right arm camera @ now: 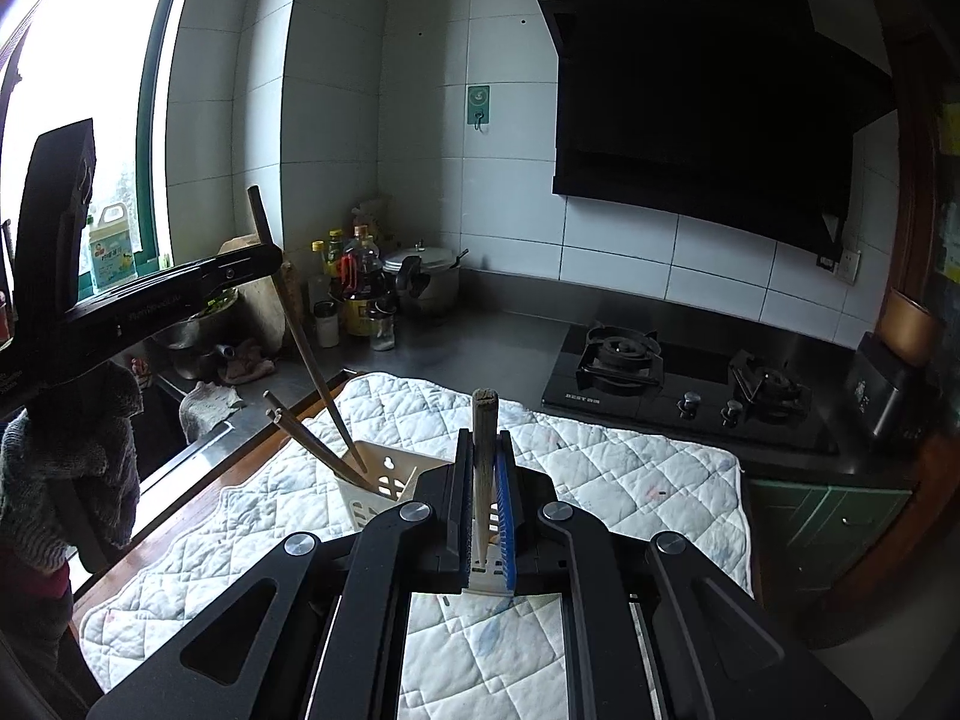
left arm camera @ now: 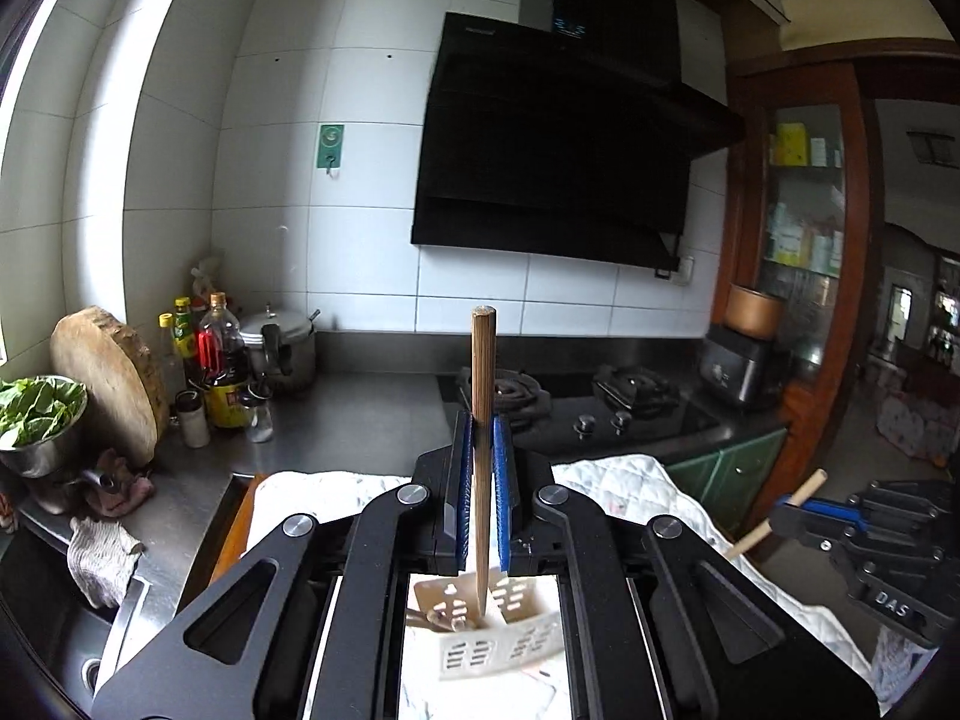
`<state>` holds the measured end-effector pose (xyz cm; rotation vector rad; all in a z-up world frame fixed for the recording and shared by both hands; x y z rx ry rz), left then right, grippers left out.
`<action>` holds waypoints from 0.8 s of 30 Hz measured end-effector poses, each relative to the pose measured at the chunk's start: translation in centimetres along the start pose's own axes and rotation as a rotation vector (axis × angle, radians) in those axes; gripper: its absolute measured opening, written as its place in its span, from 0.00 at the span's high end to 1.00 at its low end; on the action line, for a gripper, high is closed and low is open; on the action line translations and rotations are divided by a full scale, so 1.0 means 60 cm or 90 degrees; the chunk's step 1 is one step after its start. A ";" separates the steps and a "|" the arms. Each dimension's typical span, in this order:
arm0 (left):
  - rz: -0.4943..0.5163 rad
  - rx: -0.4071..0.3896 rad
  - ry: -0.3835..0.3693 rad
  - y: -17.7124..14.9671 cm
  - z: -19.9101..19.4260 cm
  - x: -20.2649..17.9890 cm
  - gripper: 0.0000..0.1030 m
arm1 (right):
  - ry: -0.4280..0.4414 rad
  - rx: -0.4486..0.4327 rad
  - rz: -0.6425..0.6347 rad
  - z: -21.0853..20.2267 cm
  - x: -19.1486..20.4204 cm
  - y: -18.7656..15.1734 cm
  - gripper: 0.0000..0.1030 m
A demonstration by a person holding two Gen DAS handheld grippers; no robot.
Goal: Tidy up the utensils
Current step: 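Lower the chopsticks into the holder and open both grippers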
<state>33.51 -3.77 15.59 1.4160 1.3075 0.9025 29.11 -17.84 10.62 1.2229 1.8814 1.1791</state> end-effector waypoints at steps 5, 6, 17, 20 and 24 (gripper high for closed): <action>-0.013 -0.002 0.005 -0.007 0.028 0.015 0.95 | 0.007 -0.009 0.008 0.011 -0.006 0.014 0.93; -0.012 0.006 0.005 -0.012 0.035 0.016 0.95 | 0.007 -0.013 0.009 0.013 -0.006 0.018 0.93; -0.011 0.073 0.009 -0.072 0.089 0.037 0.94 | -0.020 -0.039 -0.004 0.044 -0.012 0.041 0.93; -0.012 0.084 0.007 -0.083 0.092 0.039 0.94 | -0.020 -0.026 0.003 0.063 -0.016 0.031 0.93; -0.009 0.086 0.012 -0.091 0.088 0.042 0.92 | -0.015 -0.006 0.017 0.088 -0.024 0.013 0.93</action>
Point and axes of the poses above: each gripper's, at about its wrist camera, not at the fingertips, and z roughly the way its jaws point, x to its left, y to its top, the point moved 10 cm from there along z, roughly the way its jaws point, and after that the axes turned 1 degree about y, right-handed, at the moved point
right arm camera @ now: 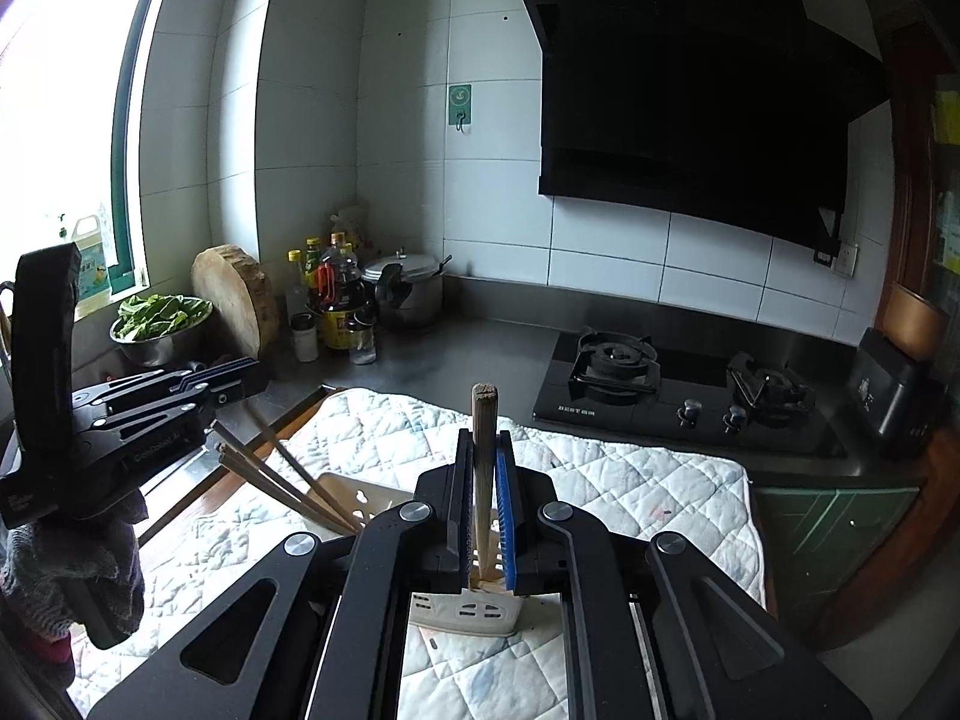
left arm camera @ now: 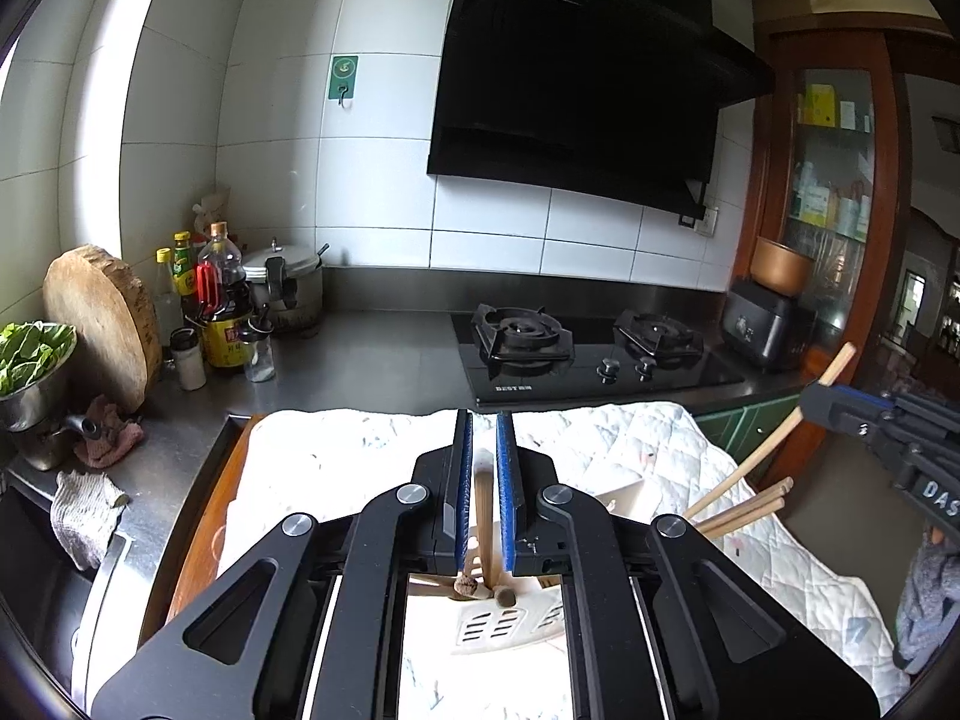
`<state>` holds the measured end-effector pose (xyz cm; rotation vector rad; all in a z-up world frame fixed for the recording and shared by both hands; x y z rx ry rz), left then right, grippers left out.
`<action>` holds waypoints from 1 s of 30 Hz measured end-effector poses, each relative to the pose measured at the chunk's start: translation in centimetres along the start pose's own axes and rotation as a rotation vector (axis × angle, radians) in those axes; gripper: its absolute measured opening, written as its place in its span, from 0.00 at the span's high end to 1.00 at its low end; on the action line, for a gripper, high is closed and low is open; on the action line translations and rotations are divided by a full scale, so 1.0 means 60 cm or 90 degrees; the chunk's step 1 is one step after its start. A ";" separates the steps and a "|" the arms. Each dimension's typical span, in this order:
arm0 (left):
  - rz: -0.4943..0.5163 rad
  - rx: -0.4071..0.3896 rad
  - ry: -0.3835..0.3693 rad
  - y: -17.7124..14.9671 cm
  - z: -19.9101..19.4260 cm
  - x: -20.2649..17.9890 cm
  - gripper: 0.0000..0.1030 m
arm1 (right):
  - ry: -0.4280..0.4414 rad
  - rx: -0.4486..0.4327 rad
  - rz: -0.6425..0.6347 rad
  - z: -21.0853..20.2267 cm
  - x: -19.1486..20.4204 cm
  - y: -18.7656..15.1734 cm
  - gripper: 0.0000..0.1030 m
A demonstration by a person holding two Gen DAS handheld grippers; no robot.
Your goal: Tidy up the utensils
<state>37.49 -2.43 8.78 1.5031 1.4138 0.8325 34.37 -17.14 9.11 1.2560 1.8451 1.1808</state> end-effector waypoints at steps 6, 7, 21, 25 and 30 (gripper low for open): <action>0.002 -0.003 0.006 -0.005 -0.012 0.003 0.79 | 0.004 0.029 0.006 0.026 -0.001 -0.022 0.93; 0.001 -0.004 0.005 -0.005 -0.015 0.002 0.74 | 0.005 0.034 0.006 0.029 0.000 -0.026 0.93; 0.027 -0.022 0.011 -0.014 -0.076 0.000 0.39 | 0.003 0.050 0.005 0.036 0.007 -0.051 0.90; 0.031 -0.028 0.013 -0.019 -0.096 -0.002 0.30 | -0.003 0.043 -0.005 0.018 0.012 -0.056 0.82; 0.041 -0.032 0.018 -0.029 -0.121 -0.007 0.21 | -0.006 0.034 -0.003 -0.007 0.015 -0.062 0.70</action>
Point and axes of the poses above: each gripper's, at about its wrist camera, not at the fingertips, and z roughly the way its jaws point, x to its left, y to its top, the point moved 10 cm from there along z, roughly the way its jaws point, and after that the axes turned 1 degree about y, right-handed, at the moved point
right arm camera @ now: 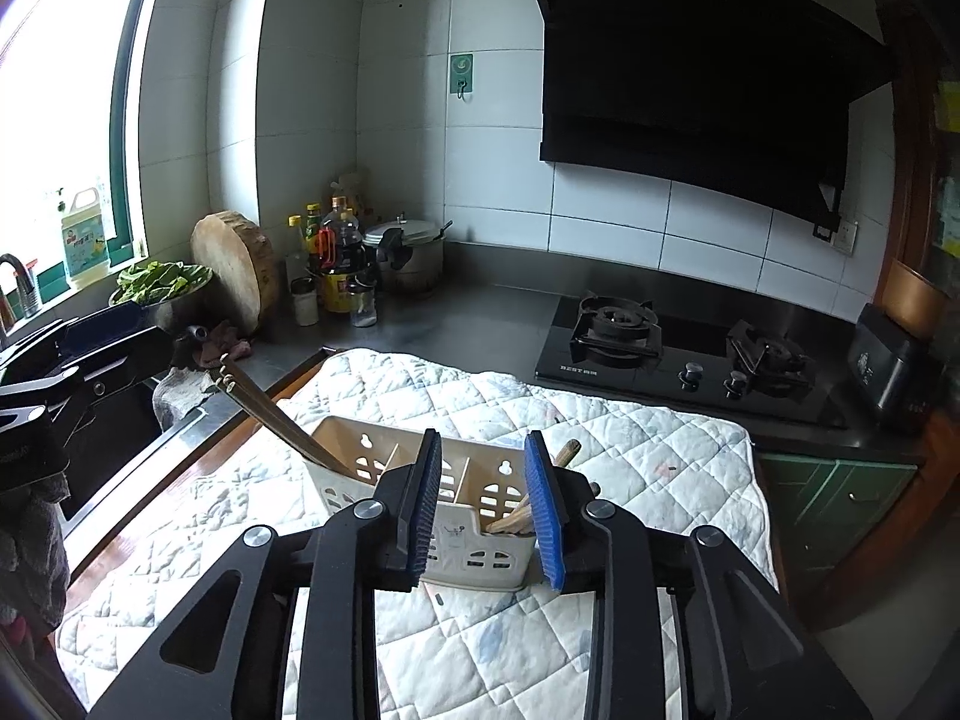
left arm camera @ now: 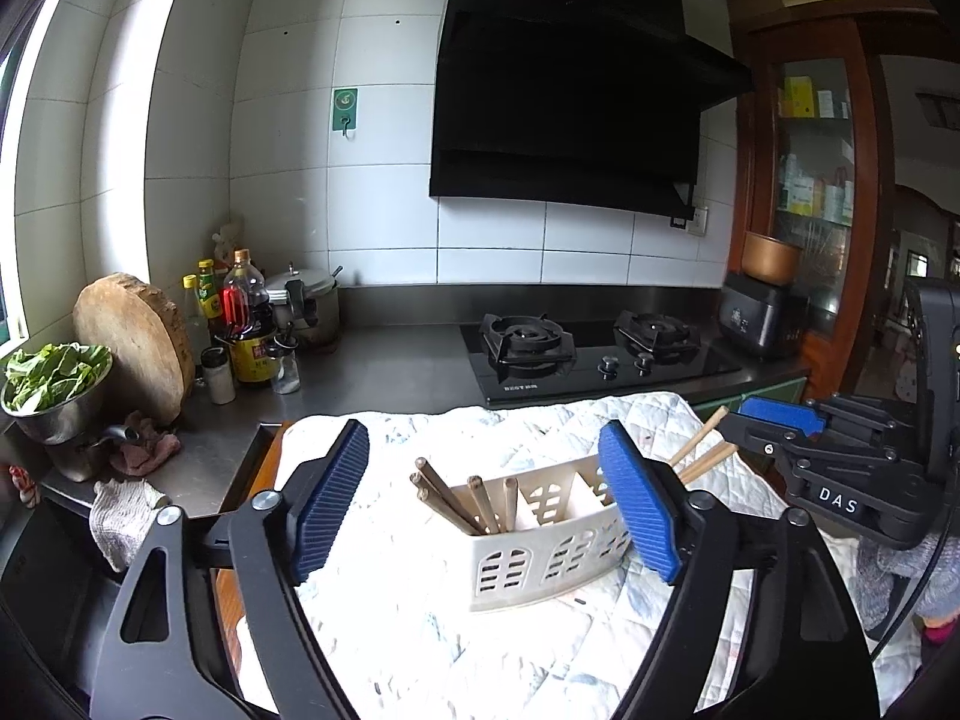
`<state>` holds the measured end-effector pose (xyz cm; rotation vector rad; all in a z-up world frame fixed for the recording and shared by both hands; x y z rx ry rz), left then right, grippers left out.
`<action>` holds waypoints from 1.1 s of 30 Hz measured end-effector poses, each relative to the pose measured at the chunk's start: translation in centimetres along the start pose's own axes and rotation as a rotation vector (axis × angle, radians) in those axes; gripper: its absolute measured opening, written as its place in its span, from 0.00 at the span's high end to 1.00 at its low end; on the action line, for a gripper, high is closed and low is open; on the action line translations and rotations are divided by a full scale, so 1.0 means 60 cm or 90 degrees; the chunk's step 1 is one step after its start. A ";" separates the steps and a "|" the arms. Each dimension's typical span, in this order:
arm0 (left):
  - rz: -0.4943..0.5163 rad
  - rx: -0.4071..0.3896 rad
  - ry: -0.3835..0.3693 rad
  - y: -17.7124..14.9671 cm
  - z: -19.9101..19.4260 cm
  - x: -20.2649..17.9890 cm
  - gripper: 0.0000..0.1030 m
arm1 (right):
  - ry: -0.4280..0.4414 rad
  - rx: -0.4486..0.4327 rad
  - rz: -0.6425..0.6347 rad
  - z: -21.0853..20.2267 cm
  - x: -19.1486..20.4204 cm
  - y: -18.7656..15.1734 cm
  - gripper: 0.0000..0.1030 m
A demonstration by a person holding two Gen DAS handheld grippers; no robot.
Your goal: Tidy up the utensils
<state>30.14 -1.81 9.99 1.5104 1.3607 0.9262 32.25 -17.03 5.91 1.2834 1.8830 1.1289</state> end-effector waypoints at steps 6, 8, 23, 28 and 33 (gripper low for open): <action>0.006 -0.001 0.004 -0.019 -0.031 -0.003 0.15 | 0.002 -0.006 0.007 -0.027 0.005 -0.014 0.57; 0.008 0.001 0.005 -0.024 -0.039 -0.004 0.13 | 0.003 -0.008 0.006 -0.035 0.008 -0.019 0.54; -0.002 0.019 -0.002 -0.068 -0.080 -0.001 0.07 | -0.004 -0.021 -0.003 -0.090 0.027 -0.056 0.38; -0.007 0.021 0.005 -0.077 -0.094 0.003 0.05 | -0.006 -0.026 -0.001 -0.101 0.029 -0.064 0.33; -0.014 0.029 0.007 -0.095 -0.103 0.008 0.05 | -0.011 -0.039 -0.001 -0.119 0.031 -0.073 0.23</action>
Point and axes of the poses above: each gripper's, at about its wrist camera, not at the fingertips, and z roughly the way its jaws point, x to its left, y to its top, the point moved 10 cm from there along z, roughly the way its jaws point, and after that the axes turned 1 degree about y, right-handed, at the moved point
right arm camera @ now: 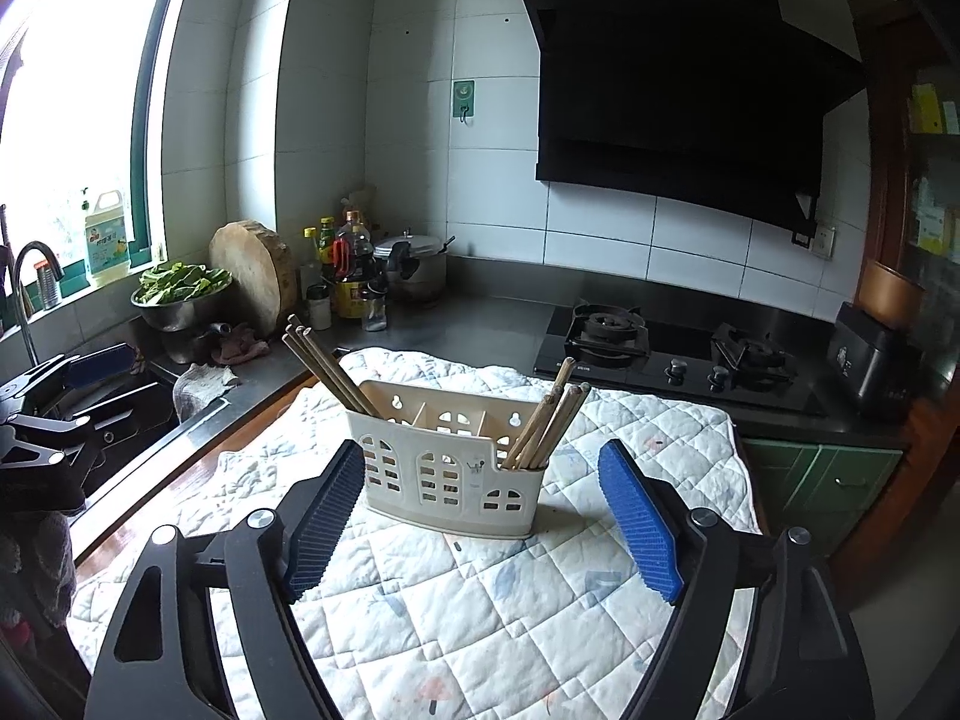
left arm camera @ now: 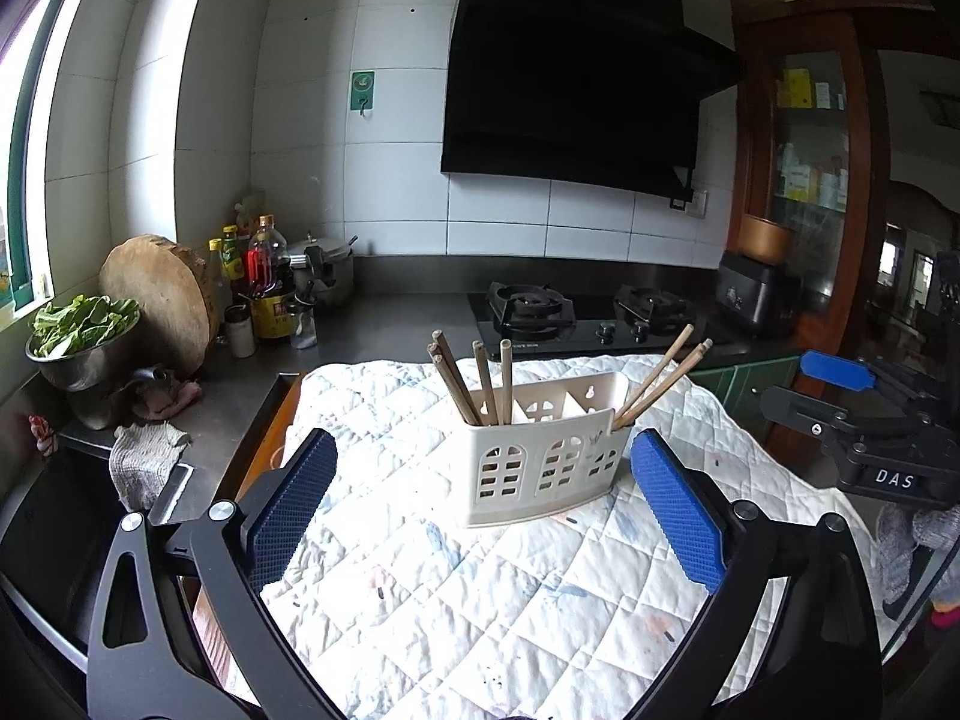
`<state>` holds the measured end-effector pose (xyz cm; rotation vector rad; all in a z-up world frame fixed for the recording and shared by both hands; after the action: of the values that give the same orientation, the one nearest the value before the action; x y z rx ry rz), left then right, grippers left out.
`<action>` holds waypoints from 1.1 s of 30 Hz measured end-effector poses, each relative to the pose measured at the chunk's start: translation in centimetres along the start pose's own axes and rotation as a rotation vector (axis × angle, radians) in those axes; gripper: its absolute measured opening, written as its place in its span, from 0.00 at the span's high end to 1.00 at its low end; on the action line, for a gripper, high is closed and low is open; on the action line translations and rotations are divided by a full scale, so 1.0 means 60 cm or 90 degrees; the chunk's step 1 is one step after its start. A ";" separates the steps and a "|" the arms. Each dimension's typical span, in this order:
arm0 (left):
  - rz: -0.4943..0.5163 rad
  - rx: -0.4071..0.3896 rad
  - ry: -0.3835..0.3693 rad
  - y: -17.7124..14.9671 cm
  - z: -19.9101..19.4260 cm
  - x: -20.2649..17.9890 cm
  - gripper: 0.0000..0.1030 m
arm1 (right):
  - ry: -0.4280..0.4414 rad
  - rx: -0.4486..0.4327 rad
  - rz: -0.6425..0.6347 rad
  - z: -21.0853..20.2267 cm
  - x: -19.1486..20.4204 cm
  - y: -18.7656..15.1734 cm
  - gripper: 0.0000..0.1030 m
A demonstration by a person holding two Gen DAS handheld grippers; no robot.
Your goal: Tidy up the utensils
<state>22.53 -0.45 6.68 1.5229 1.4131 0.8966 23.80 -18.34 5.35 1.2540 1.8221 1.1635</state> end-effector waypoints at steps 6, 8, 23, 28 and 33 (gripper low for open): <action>-0.004 0.007 0.013 -0.016 -0.007 0.004 0.05 | -0.009 -0.008 0.000 -0.018 -0.001 -0.014 0.18; -0.007 0.008 0.017 -0.022 -0.009 0.007 0.05 | -0.017 -0.009 -0.004 -0.023 -0.001 -0.020 0.13; -0.009 0.029 0.017 -0.068 -0.025 0.005 0.05 | -0.051 -0.021 0.014 -0.062 -0.009 -0.075 0.09; -0.012 0.036 0.014 -0.085 -0.032 0.001 0.05 | -0.056 -0.019 0.033 -0.070 -0.015 -0.091 0.08; -0.023 0.045 0.013 -0.101 -0.038 0.001 0.05 | -0.057 -0.013 0.050 -0.075 -0.019 -0.108 0.08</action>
<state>18.11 -0.12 1.94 1.5400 1.4959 0.8500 17.86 -21.84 1.33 1.3553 1.7051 1.1469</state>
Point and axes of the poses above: each gripper's, at about its wrist camera, not at the fingertips, and z roughly the way its jaws point, x to its left, y to its top, the point moved 10 cm from there along z, roughly the way its jaws point, and after that the axes turned 1 degree about y, right-handed, at the moved point
